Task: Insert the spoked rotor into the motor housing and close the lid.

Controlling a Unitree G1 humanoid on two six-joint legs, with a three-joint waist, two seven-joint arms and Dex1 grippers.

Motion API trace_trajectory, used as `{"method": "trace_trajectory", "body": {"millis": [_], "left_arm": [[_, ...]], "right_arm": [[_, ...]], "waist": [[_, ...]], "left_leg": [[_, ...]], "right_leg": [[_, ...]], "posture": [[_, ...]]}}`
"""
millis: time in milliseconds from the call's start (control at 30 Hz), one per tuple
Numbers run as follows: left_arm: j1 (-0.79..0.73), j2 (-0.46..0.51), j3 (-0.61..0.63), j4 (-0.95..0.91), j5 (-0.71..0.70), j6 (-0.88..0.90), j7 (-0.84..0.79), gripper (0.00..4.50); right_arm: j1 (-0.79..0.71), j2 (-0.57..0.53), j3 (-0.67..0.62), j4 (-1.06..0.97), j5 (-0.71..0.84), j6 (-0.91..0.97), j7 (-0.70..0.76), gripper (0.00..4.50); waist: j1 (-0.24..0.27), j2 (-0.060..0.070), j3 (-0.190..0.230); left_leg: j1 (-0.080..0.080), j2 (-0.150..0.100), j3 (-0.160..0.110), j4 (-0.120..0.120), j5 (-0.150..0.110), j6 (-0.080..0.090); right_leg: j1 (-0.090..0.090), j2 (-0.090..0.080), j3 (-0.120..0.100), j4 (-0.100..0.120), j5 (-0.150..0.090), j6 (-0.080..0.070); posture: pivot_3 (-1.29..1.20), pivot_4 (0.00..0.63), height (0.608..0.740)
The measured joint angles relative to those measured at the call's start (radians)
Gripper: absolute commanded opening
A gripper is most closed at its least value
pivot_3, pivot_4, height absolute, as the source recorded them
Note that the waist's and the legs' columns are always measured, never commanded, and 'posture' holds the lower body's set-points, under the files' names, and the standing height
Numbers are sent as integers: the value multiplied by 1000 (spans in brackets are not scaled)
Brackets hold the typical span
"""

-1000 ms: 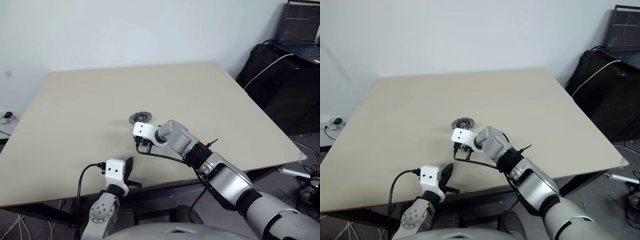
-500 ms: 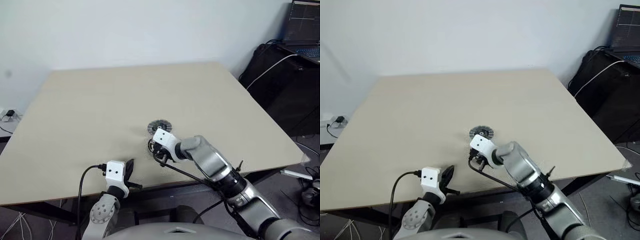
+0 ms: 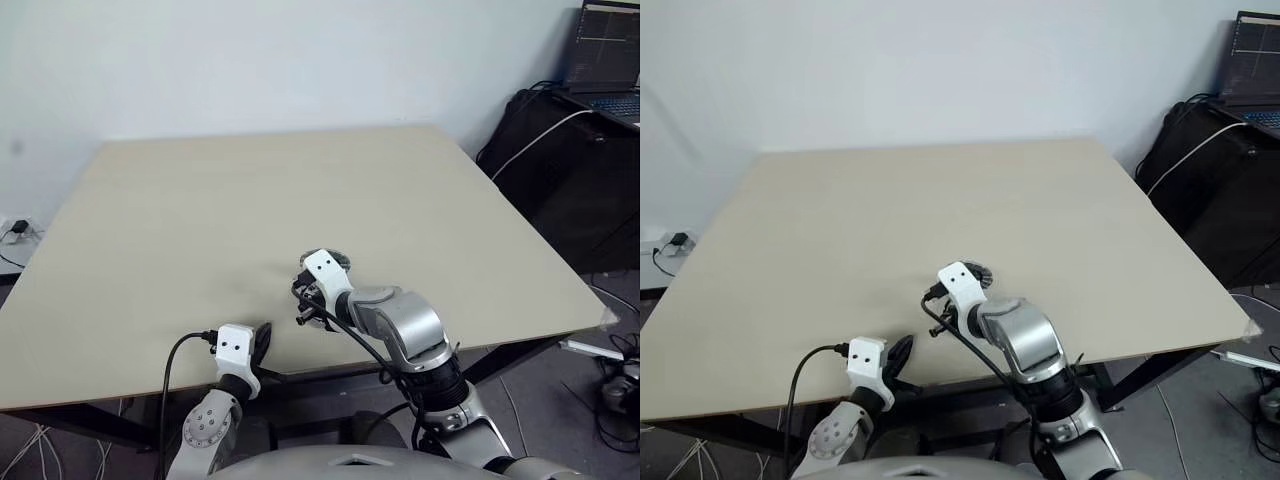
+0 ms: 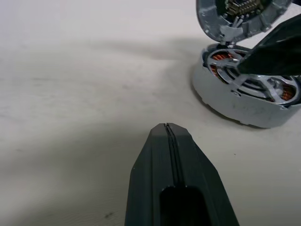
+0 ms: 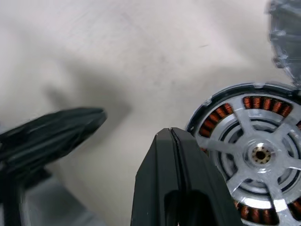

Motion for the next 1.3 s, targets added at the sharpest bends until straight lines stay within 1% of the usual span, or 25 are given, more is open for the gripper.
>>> {"method": "trace_trajectory", "body": {"millis": [100,133,167,200,267,300,367,400,433,500,600,700,967,1133,1300], "left_arm": [[5,2,9,24,-1,-13,0,0],[7,2,9,25,-1,-15,-2,0],[7,2,10,26,-1,-18,-4,0],[7,3,10,26,-2,-21,-6,0],[7,4,13,28,-3,-27,-10,0],[7,4,14,29,-3,-30,-12,0],[7,3,14,29,-3,-33,-15,0],[7,3,14,29,-3,-33,-16,0],[7,2,14,29,-3,-33,-17,0],[7,0,13,29,-3,-33,-18,0],[5,-4,12,29,-3,-32,-18,0],[6,-4,11,29,-3,-30,-18,0],[6,-4,15,29,-3,-30,-17,0],[-2,-4,26,41,-3,-38,-18,0],[2,-8,27,63,-3,-53,-18,0]], "right_arm": [[-8,-9,6,6,26,-35,-10,1],[-17,-33,27,4,38,-64,-2,1],[-30,-81,67,-4,51,-105,21,1],[-41,-130,104,-11,58,-141,45,386],[-59,-224,165,-31,66,-208,94,848],[-67,-264,188,-35,68,-234,118,1246],[-98,-395,257,-41,64,-315,190,1862],[-106,-425,270,-42,62,-338,211,2194],[-130,-498,315,-43,55,-394,264,2544],[-156,-577,364,-48,47,-469,342,2544],[-201,-661,448,-46,-2,-610,440,2544],[-234,-711,494,-30,-63,-738,516,2544],[-253,-707,543,84,-207,-976,606,2544],[-253,-676,545,162,-274,-1056,636,2544],[-253,-651,545,218,-317,-1098,665,2544]], "waist": [[-4,1,0],[-7,1,1],[-9,1,1],[-9,1,1],[-10,1,1],[-10,0,1],[-10,0,1],[-10,0,1],[-10,0,1],[-11,0,2],[-11,0,2],[-8,-1,2],[1,-2,2],[3,-2,2],[5,-2,2]], "left_leg": [[0,0,0,-1,0,1],[0,0,0,-1,1,1],[0,0,0,-1,1,2],[0,0,-1,-1,1,2],[0,0,-1,-1,1,2],[0,0,-1,0,1,2],[0,0,-1,0,1,3],[0,0,-1,-1,1,3],[0,0,-1,0,2,3],[0,0,-1,-1,2,4],[0,0,-1,-1,2,3],[0,0,-1,-1,2,4],[0,0,0,-1,2,4],[0,0,2,0,2,4],[0,0,3,0,2,4]], "right_leg": [[0,0,0,0,0,0],[0,0,0,0,0,0],[0,0,0,0,0,0],[0,0,0,-1,0,0],[0,0,0,-1,0,0],[0,0,0,-1,0,0],[0,0,0,-2,0,0],[0,0,0,-2,0,0],[0,0,0,-2,0,0],[0,1,-1,-2,0,0],[0,1,0,-3,0,0],[1,1,0,-3,0,0],[1,1,0,-3,0,0],[1,1,0,-3,0,0],[1,1,0,-3,0,0]], "posture": [[0,0,740],[0,0,740],[0,0,740],[0,0,740],[0,0,740],[0,0,740],[0,0,740],[0,0,740],[0,0,740],[0,0,740],[0,0,740],[0,0,740],[0,0,740],[0,0,740],[0,0,740]]}}
